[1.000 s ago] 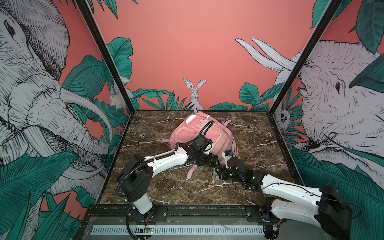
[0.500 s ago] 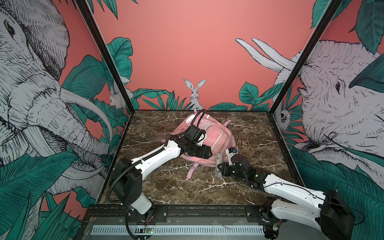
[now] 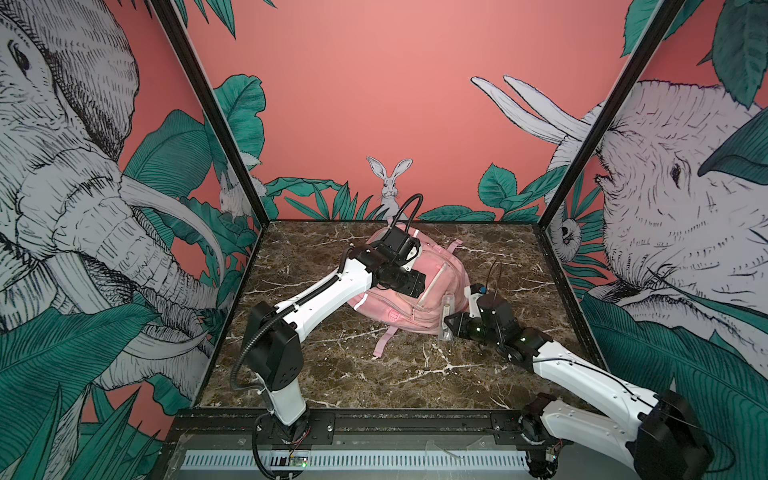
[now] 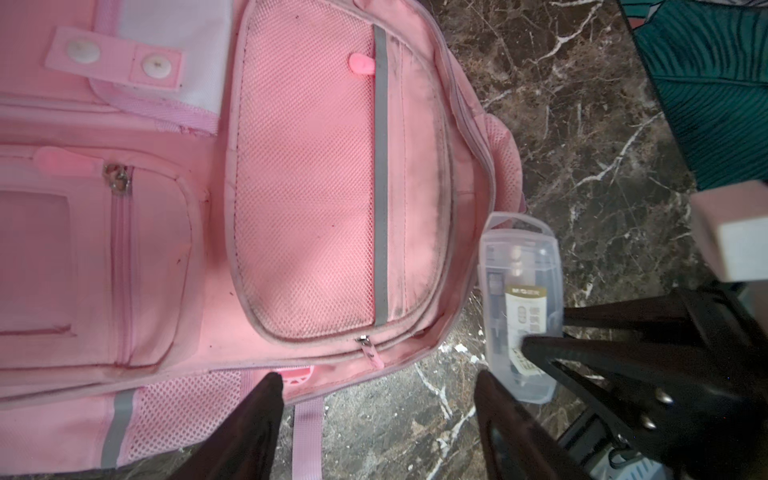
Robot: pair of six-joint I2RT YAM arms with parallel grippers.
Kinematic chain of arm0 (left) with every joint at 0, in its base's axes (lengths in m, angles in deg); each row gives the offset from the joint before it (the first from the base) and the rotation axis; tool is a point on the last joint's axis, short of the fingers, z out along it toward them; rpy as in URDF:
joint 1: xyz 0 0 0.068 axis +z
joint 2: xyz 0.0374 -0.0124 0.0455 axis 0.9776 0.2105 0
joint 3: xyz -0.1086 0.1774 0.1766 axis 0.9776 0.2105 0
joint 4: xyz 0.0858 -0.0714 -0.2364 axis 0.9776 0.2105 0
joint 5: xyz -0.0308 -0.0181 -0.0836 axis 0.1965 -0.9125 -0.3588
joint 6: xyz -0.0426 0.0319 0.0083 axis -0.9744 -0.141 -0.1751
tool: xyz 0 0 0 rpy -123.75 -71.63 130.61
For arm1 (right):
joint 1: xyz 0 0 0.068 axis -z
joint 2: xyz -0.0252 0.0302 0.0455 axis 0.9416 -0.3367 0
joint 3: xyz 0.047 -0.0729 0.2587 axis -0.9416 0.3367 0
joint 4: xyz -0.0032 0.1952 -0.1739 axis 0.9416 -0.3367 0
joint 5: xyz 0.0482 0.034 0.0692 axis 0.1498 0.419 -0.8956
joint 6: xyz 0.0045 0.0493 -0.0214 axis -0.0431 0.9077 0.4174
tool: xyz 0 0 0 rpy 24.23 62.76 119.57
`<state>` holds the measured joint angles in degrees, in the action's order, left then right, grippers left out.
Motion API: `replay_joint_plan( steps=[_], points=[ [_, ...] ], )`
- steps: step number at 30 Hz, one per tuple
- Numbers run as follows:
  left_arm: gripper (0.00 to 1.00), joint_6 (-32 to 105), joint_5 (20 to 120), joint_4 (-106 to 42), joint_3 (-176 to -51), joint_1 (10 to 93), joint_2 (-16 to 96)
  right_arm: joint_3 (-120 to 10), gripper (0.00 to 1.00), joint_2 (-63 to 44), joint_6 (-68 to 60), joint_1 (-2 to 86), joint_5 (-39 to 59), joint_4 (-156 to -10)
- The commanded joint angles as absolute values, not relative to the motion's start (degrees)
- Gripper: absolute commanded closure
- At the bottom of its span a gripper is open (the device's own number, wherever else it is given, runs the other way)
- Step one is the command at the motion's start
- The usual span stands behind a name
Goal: Pack the student bag
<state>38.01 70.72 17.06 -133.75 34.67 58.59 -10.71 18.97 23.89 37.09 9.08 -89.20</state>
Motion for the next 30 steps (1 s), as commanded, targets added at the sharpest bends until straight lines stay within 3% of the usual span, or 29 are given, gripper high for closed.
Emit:
replay_joint_plan(
  steps=[1, 14, 30],
  points=[
    [0.28, 42.11, 73.27, 21.44, -138.65, 34.89, 60.83, -11.76, 0.89, 20.70, 23.35, 41.18, 4.13, -88.44],
    [0.39, 47.25, 78.09, 26.14, -152.65, 30.42, 72.63, -9.48, 0.90, 21.15, 26.35, 56.43, -9.82, -83.81],
    [0.42, 50.78, 94.30, 33.89, -165.58, 20.21, 86.97, -5.18, 0.91, 23.87, 26.48, 65.17, -15.24, -84.19]
  ],
)
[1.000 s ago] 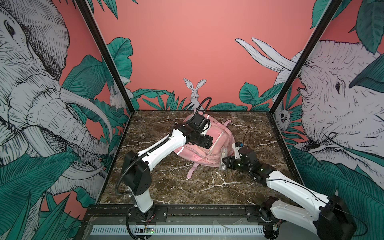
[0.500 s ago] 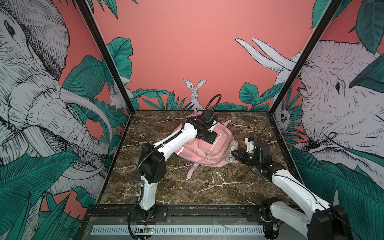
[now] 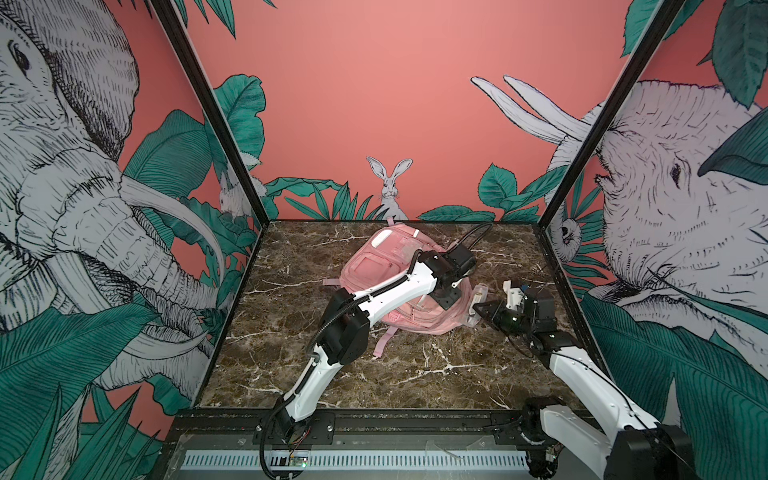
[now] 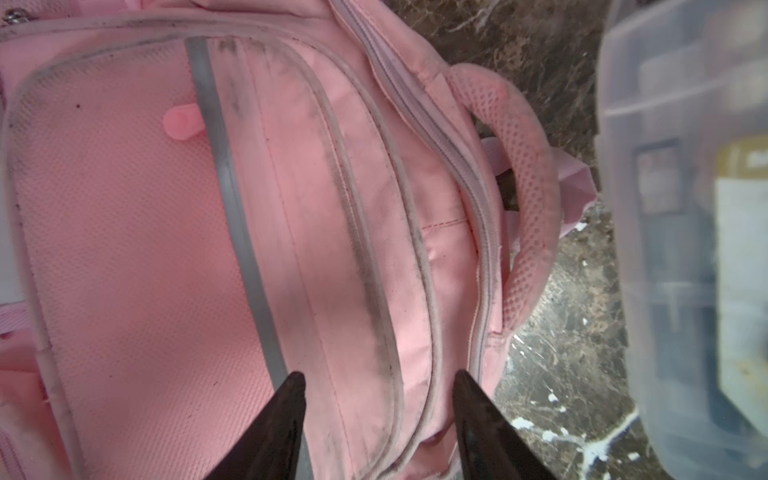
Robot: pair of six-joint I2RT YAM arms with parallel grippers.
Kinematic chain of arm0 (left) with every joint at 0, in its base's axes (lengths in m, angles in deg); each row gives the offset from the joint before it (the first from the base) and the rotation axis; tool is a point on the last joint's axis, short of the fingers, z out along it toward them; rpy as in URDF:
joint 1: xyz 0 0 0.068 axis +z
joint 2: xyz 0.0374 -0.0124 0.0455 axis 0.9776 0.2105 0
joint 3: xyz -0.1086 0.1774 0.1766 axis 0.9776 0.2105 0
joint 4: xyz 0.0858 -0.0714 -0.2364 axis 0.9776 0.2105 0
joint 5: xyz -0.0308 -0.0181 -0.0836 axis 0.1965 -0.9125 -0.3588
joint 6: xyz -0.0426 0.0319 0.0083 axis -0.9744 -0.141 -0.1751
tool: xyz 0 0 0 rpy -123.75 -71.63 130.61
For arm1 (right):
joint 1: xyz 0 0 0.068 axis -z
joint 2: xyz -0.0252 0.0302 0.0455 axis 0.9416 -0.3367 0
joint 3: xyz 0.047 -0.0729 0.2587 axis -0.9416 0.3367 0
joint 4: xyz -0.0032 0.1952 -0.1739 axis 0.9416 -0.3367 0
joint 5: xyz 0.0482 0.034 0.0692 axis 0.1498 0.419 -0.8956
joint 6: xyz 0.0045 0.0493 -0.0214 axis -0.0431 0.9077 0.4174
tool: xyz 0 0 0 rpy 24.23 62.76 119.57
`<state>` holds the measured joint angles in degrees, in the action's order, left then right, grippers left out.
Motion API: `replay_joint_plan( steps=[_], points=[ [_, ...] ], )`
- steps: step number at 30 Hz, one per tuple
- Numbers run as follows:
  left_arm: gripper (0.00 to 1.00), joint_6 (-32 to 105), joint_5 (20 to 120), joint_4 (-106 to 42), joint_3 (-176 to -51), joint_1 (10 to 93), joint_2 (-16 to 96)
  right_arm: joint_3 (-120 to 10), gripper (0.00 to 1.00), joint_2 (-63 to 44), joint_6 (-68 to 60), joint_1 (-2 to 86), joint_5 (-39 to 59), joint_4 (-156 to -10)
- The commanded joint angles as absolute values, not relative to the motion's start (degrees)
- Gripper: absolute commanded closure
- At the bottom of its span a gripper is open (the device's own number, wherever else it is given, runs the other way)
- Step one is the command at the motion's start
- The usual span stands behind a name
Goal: Pack the student bag
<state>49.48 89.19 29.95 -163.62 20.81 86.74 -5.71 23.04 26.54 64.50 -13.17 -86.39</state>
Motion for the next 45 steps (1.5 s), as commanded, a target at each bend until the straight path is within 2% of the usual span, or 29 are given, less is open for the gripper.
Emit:
replay_joint_plan(
  steps=[1, 10, 17, 25, 33, 45],
  points=[
    [0.43, 50.57, 94.87, 33.87, -165.49, 20.03, 87.35, -4.94, 0.91, 23.96, 26.47, 65.48, -15.46, -84.19],
    [0.48, 50.00, 98.19, 34.09, -165.49, 19.93, 90.33, -4.10, 0.91, 23.26, 26.06, 66.06, -16.91, -83.58],
    [0.75, 50.57, 99.14, 35.06, -166.63, 20.01, 90.91, -3.94, 0.91, 22.21, 25.77, 66.09, -17.83, -82.79],
    [1.00, 50.91, 98.39, 35.28, -166.90, 20.44, 87.48, -3.79, 0.91, 20.99, 26.51, 66.07, -19.53, -80.08],
    [1.00, 49.89, 94.26, 35.04, -166.90, 22.19, 81.88, -3.70, 0.91, 17.38, 29.96, 65.37, -20.08, -72.70],
    [1.00, 46.00, 85.54, 32.83, -165.39, 25.34, 74.78, -9.96, 0.91, 5.41, 36.90, 58.46, -17.58, -59.66]
  ],
)
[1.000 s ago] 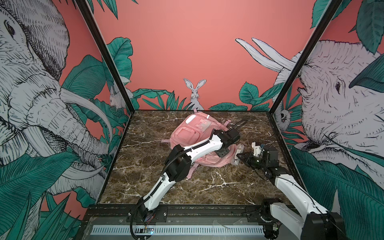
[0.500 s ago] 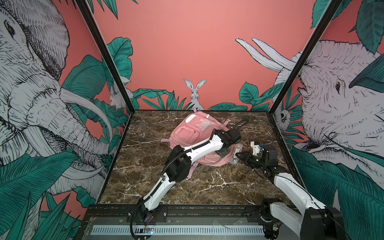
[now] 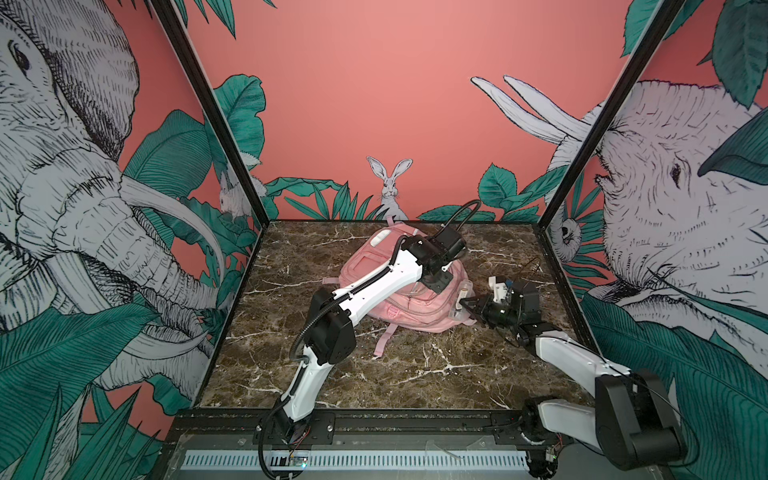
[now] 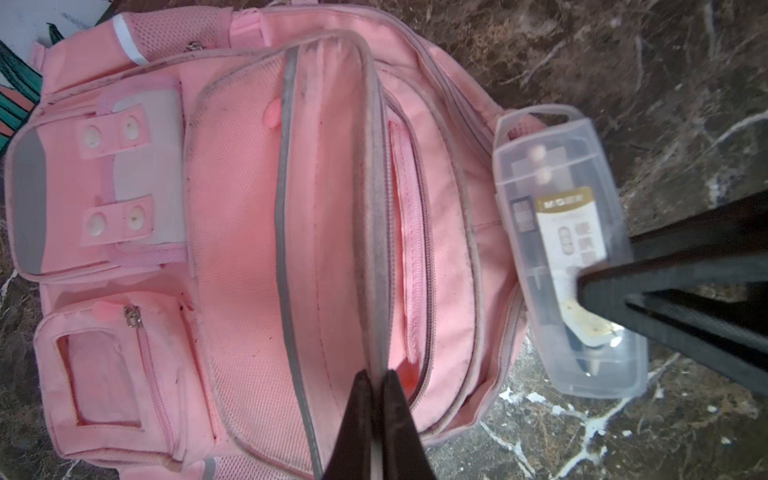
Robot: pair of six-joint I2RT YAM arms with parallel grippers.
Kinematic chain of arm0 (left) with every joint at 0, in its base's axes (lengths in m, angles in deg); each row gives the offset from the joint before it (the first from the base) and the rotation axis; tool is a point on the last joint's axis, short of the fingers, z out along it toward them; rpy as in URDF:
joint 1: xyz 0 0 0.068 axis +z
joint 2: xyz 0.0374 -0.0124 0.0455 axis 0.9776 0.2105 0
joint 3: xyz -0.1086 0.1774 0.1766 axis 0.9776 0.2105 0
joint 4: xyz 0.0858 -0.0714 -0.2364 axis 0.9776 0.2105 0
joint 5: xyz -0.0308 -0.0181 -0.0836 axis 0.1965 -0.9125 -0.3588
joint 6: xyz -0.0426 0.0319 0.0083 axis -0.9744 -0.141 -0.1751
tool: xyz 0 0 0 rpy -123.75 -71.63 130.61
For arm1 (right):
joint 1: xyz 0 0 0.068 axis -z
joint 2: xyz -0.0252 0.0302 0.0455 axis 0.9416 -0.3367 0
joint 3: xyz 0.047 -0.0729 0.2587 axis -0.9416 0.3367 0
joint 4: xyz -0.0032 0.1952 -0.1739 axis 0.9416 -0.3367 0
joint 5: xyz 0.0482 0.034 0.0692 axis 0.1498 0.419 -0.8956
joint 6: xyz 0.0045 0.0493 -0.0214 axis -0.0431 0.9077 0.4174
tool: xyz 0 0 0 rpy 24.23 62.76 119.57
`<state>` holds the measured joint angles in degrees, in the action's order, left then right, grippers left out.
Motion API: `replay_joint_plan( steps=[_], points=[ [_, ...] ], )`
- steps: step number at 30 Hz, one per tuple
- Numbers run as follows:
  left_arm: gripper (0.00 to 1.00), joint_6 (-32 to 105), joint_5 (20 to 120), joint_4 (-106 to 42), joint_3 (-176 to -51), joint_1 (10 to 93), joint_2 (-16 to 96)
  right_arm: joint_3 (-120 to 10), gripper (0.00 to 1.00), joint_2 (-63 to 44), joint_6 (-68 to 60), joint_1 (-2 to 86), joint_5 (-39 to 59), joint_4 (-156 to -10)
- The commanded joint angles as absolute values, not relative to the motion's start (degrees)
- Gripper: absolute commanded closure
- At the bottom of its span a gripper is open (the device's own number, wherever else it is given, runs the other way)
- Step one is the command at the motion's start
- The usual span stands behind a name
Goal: Pack the student bag
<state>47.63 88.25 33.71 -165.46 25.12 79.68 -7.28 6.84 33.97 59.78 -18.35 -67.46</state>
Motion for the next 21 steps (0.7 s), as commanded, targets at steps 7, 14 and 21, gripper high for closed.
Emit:
replay_joint_plan(
  steps=[7, 14, 21],
  points=[
    [1.00, 44.36, 82.92, 31.41, -163.21, 26.43, 72.64, -13.52, 0.91, -1.05, 42.48, 54.82, -16.95, -51.39],
    [1.00, 43.18, 80.47, 29.92, -161.75, 26.43, 71.31, -16.86, 0.91, -10.68, 46.60, 52.96, -16.78, -42.81],
    [1.00, 42.05, 78.43, 28.76, -160.68, 26.45, 70.30, -22.16, 0.89, -22.18, 52.42, 49.02, -16.91, -33.11]
  ],
)
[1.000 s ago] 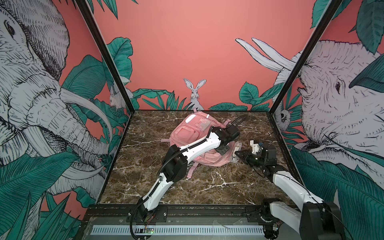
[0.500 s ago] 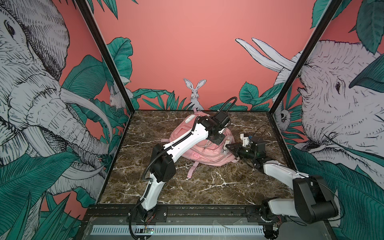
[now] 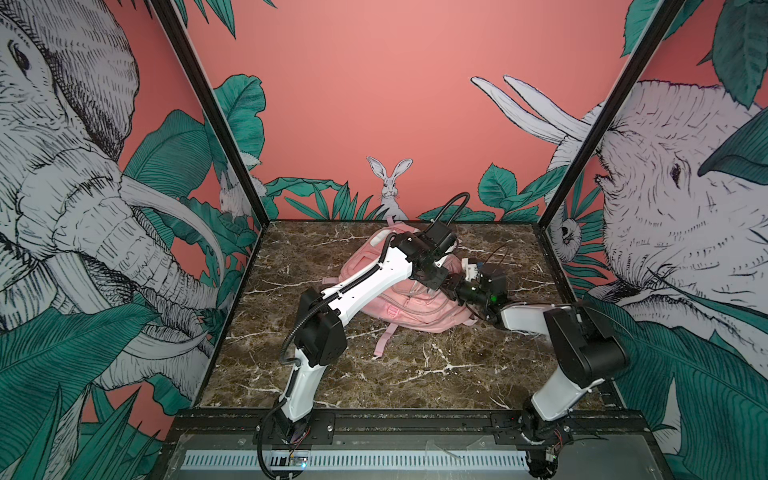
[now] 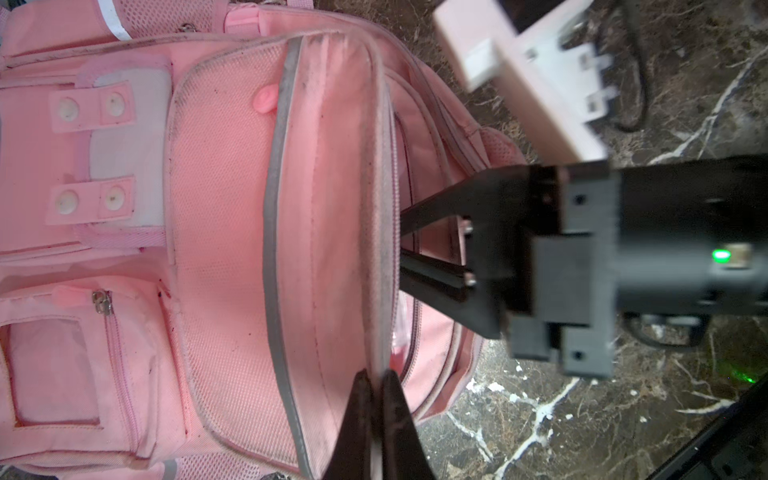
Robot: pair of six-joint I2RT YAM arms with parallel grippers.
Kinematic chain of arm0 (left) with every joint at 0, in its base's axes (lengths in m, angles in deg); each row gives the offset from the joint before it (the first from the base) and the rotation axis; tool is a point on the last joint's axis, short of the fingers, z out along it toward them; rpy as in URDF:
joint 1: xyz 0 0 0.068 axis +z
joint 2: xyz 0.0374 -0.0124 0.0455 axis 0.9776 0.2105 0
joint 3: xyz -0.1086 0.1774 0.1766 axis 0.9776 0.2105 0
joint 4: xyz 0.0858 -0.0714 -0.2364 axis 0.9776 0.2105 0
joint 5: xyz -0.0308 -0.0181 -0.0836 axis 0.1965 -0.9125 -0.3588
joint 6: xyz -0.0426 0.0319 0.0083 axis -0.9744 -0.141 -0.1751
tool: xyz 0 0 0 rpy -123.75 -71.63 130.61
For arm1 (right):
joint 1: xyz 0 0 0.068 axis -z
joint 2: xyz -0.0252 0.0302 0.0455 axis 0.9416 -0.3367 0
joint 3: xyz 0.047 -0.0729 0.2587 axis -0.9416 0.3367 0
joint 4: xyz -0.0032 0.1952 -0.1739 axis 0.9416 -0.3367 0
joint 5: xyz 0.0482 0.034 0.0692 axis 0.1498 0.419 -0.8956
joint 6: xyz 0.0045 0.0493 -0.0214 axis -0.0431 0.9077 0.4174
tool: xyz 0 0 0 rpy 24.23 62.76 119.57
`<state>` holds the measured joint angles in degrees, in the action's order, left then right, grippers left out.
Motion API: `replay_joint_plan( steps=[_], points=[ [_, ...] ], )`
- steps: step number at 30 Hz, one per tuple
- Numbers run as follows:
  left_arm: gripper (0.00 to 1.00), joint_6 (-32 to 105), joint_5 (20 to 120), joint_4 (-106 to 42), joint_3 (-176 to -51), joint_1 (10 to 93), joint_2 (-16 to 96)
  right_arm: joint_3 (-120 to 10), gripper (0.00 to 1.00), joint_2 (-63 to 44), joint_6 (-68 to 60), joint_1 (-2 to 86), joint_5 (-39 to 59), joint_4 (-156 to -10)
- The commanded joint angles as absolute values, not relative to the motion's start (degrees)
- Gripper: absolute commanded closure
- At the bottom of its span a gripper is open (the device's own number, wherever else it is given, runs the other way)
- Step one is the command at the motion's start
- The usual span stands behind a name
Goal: Pack the student bag
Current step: 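Lower the pencil box into the open pocket and open the right gripper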
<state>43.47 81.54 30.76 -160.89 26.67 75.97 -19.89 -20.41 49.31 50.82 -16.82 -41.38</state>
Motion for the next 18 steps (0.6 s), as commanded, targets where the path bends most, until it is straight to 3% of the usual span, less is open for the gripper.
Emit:
replay_joint_plan(
  steps=[1, 3, 7, 10, 18],
  points=[
    [1.00, 41.86, 78.35, 28.52, -160.53, 26.43, 70.13, -23.05, 0.88, -23.30, 52.82, 48.47, -16.84, -32.37],
    [1.00, 41.68, 78.22, 28.09, -159.98, 26.43, 69.90, -24.00, 0.82, -24.67, 53.04, 47.80, -16.36, -32.42],
    [1.00, 41.54, 78.32, 27.59, -159.23, 26.52, 70.02, -23.39, 0.59, -24.18, 51.37, 47.67, -15.37, -35.32],
    [1.00, 41.41, 78.06, 27.24, -158.90, 26.91, 69.99, -22.96, 0.48, -21.52, 47.75, 47.66, -14.84, -41.72],
    [1.00, 41.15, 76.75, 26.41, -159.33, 27.84, 70.99, -23.41, 0.39, -9.27, 34.49, 48.27, -9.97, -66.22]
  ],
)
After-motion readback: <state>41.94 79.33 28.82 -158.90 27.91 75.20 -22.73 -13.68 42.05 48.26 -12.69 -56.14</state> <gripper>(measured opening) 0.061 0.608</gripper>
